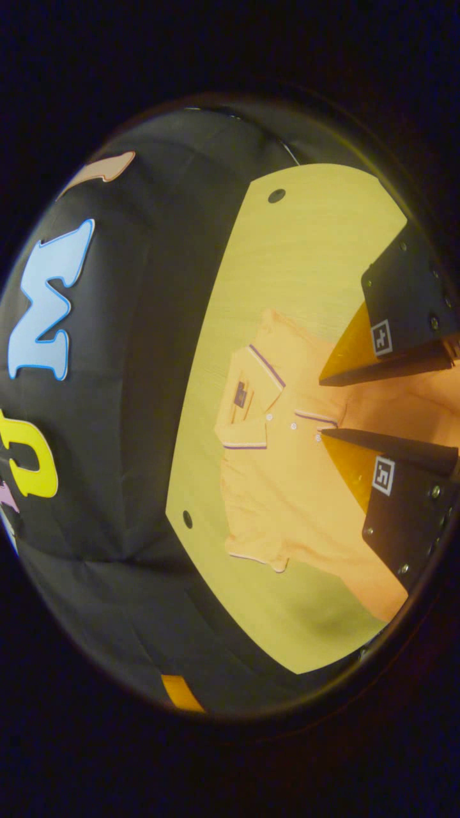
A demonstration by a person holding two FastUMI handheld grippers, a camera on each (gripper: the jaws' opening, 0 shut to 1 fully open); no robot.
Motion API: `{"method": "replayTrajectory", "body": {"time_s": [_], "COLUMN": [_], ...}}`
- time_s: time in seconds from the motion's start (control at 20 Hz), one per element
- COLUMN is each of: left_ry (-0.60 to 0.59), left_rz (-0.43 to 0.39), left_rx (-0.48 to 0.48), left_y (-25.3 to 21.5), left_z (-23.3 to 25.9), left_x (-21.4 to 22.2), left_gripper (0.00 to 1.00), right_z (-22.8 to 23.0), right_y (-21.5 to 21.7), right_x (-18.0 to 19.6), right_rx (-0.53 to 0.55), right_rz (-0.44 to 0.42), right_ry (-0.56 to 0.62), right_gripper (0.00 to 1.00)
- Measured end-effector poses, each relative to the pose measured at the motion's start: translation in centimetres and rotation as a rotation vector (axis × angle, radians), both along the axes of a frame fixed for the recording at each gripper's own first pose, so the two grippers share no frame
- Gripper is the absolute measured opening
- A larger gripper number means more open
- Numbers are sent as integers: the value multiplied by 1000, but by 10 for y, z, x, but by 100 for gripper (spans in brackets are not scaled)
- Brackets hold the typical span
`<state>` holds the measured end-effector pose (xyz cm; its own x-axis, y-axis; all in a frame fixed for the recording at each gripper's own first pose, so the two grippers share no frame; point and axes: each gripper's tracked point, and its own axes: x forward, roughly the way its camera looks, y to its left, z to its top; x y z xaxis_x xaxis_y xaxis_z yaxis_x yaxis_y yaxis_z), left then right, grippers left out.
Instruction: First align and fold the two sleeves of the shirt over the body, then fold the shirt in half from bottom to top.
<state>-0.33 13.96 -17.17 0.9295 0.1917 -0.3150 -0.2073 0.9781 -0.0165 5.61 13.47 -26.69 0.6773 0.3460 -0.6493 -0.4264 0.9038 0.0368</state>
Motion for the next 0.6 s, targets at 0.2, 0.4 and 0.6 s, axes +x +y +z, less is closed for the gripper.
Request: {"method": "replayTrajectory", "body": {"time_s": [0.2,0.4,0.6], "left_ry": [69,144,235], "left_rz": [-36,-70,-99], "left_rx": [-23,-42,-72], "left_y": [-2,-9,-17], "left_z": [-50,-102,-156], "left_x": [29,52,70], "left_gripper": [94,95,95], "right_z": [27,52,66], "right_y": [-4,-19,-39], "right_x": [-12,-26,-42], "right_rx": [38,69,77], "right_rz": [-31,-83,-148], "right_ry": [-35,-60,-70], "right_gripper": [42,42,43]}}
